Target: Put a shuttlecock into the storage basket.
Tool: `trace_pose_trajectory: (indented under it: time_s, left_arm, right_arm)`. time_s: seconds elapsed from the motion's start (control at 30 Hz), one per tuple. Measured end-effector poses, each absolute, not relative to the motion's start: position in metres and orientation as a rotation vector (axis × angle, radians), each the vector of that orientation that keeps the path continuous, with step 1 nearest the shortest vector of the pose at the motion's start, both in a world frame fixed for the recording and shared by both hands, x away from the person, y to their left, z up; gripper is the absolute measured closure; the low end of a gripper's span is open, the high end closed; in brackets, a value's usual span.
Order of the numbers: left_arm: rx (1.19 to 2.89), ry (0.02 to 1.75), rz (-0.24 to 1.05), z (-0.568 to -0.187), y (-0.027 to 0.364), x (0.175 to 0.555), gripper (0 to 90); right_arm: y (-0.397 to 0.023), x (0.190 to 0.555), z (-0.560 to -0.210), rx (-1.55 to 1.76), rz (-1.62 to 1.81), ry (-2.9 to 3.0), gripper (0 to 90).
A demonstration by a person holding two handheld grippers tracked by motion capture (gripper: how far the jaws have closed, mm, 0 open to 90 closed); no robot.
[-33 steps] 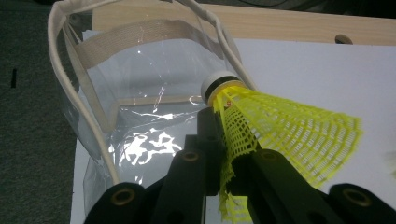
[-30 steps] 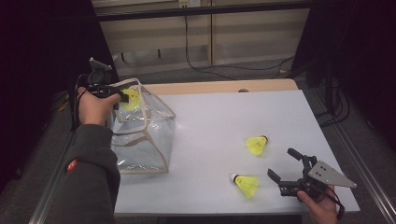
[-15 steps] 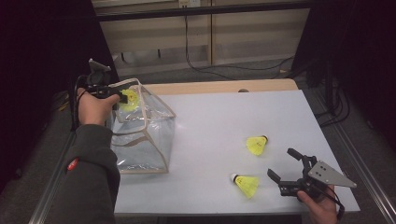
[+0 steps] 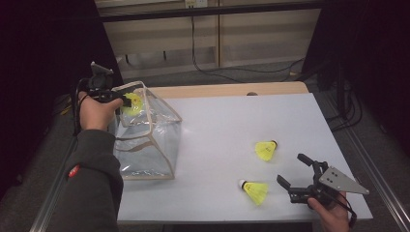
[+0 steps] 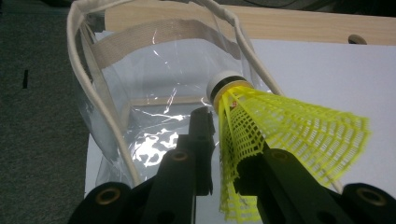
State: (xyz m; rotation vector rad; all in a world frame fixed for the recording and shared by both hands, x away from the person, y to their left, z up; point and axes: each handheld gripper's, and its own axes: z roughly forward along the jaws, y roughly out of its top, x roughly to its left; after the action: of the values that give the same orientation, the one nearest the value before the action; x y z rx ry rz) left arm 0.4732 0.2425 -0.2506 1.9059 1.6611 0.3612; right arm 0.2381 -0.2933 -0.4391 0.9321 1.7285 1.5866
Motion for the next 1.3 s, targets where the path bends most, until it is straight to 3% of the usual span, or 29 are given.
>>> trace_pose_trajectory:
  time_s: [0.53,0.57,0.67,0.8,0.87,0.9,0.93,0.97,1.3]
  left_arm:
    - [1.914,1.645,0.366,-0.2518,0.2413,0.4732,71.6]
    - [1.915,1.646,0.358,-0.2519,0.2412,0.4732,72.3]
    - [1.903,1.655,0.342,-0.2522,0.2416,0.4730,86.8]
    - [1.893,1.671,0.311,-0.2537,0.2420,0.4732,88.0]
    - [1.887,1.665,0.347,-0.2538,0.2426,0.4730,83.4]
    - [1.872,1.655,0.370,-0.2538,0.2429,0.4729,72.5]
    - [1.875,1.651,0.364,-0.2537,0.2430,0.4726,68.6]
    - [1.887,1.650,0.344,-0.2536,0.2431,0.4726,73.2]
    - [1.873,1.638,0.341,-0.2507,0.2461,0.4705,69.2]
  right_arm:
    - [-0.2934,0.2380,-0.4389,0.932,1.587,1.728,0.9]
    - [-0.2934,0.2380,-0.4390,0.932,1.587,1.728,0.9]
    - [-0.2928,0.2376,-0.4387,0.937,1.593,1.726,0.9]
    - [-0.2931,0.2376,-0.4387,0.937,1.591,1.727,0.8]
    - [-0.2933,0.2377,-0.4387,0.938,1.589,1.724,0.8]
    - [-0.2933,0.2377,-0.4387,0.938,1.591,1.725,0.8]
    - [-0.2932,0.2377,-0.4387,0.938,1.590,1.726,0.9]
    - [-0.2931,0.2377,-0.4387,0.937,1.591,1.726,0.9]
    - [-0.2931,0.2376,-0.4387,0.936,1.590,1.727,0.8]
